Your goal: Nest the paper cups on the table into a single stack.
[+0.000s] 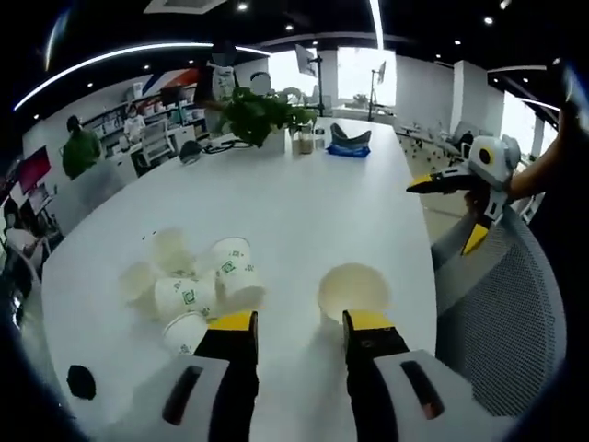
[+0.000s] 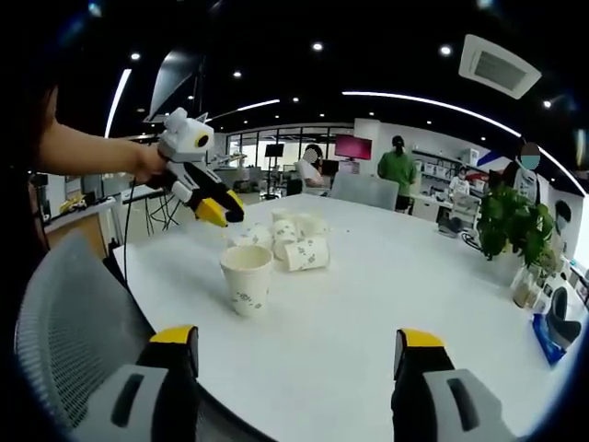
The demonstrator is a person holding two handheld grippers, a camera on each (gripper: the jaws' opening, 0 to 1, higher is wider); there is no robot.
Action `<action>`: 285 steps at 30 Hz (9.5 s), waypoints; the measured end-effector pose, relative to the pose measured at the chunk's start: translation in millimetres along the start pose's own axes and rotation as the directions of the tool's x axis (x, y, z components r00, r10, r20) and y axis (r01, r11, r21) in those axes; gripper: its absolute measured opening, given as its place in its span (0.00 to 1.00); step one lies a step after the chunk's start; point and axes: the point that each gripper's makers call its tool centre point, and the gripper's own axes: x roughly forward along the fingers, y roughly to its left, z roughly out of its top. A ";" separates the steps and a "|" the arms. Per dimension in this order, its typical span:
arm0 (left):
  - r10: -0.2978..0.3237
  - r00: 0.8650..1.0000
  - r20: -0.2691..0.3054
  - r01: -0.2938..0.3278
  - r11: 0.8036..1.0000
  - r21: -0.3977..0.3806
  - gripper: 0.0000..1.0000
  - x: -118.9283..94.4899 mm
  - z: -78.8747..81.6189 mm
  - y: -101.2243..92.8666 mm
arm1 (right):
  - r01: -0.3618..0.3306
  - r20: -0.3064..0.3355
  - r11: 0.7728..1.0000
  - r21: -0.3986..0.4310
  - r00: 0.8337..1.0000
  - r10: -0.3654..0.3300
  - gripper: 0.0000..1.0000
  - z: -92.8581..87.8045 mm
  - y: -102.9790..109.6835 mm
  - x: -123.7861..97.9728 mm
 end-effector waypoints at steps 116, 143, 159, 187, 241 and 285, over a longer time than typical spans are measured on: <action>0.252 0.947 0.199 -0.184 0.934 -0.307 0.34 -48.0 38.1 -17.1 | -0.117 0.205 0.991 0.064 0.973 0.101 0.74 126.3 -8.3 -16.0; 0.057 0.955 0.290 -0.019 0.991 -0.133 0.34 -58.3 92.3 -84.5 | -0.324 0.310 0.941 0.102 0.909 0.279 0.53 187.6 9.8 -23.9; -0.062 0.958 0.281 0.065 0.998 -0.001 0.34 -56.2 104.8 -112.1 | -0.426 0.353 0.896 0.124 0.863 0.362 0.39 207.1 21.6 -24.2; -0.124 0.955 0.269 0.099 0.989 0.105 0.34 -50.6 101.4 -137.5 | -0.566 0.298 0.802 0.190 0.812 0.502 0.10 199.1 49.9 -11.2; 0.053 0.980 0.191 -0.047 0.998 -0.032 0.53 -54.7 43.8 -109.2 | -0.504 0.063 0.864 -0.012 0.862 0.503 0.00 158.8 68.8 32.4; 0.145 0.975 0.170 -0.119 0.981 -0.155 0.70 -68.4 11.9 -109.8 | -0.478 -0.239 0.862 -0.170 0.869 0.434 0.00 70.4 84.9 121.0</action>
